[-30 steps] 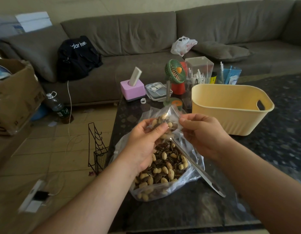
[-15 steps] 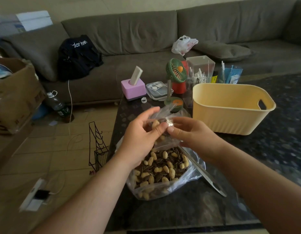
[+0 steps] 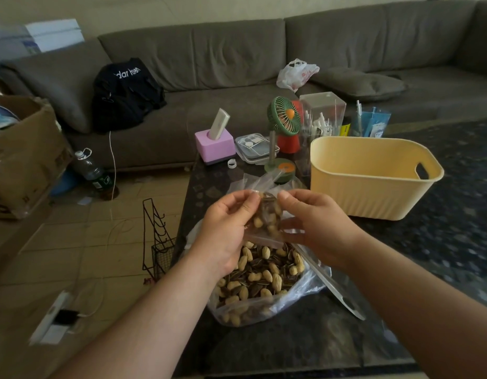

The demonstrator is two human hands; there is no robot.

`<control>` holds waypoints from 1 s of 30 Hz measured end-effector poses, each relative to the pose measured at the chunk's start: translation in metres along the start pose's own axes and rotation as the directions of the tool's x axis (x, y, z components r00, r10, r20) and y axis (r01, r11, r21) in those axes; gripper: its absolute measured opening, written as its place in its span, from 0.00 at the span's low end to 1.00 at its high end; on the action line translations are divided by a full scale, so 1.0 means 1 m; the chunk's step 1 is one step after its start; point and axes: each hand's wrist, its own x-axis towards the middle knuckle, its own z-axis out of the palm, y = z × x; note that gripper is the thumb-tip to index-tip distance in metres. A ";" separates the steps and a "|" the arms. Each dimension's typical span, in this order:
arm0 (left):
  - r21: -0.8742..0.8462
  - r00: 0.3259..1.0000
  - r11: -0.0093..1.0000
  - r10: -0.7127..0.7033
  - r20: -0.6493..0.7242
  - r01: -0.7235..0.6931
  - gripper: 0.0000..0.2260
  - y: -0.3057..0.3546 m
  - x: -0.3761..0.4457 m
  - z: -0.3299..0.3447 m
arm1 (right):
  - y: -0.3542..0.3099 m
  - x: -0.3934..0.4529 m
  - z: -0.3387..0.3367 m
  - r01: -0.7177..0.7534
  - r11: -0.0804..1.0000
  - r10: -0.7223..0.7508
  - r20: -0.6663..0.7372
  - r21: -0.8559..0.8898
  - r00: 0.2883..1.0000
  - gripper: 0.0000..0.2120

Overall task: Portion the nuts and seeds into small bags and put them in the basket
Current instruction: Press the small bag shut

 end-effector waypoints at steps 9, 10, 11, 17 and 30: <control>-0.070 1.000 0.998 -0.002 0.004 0.002 0.03 0.004 -0.004 0.002 | 0.001 0.003 -0.008 0.114 0.973 -0.147 -0.158 -0.199 0.976 0.08; -0.072 1.000 0.997 0.000 0.000 0.000 0.03 0.004 -0.004 0.001 | 0.001 0.002 -0.007 0.132 0.967 -0.167 -0.149 -0.220 0.975 0.07; -0.071 1.000 0.997 0.003 -0.003 -0.003 0.03 0.003 -0.004 0.002 | 0.001 0.002 -0.006 0.156 0.954 -0.199 -0.153 -0.255 0.968 0.06; -0.066 0.999 0.998 0.011 -0.034 -0.013 0.01 0.001 -0.004 0.004 | 0.004 0.003 -0.005 0.162 0.938 -0.238 -0.229 -0.306 0.944 0.05; -0.103 0.983 0.979 -0.172 0.057 0.177 0.14 0.005 -0.009 0.006 | 0.002 0.005 0.000 0.120 0.992 -0.124 -0.198 -0.035 0.972 0.13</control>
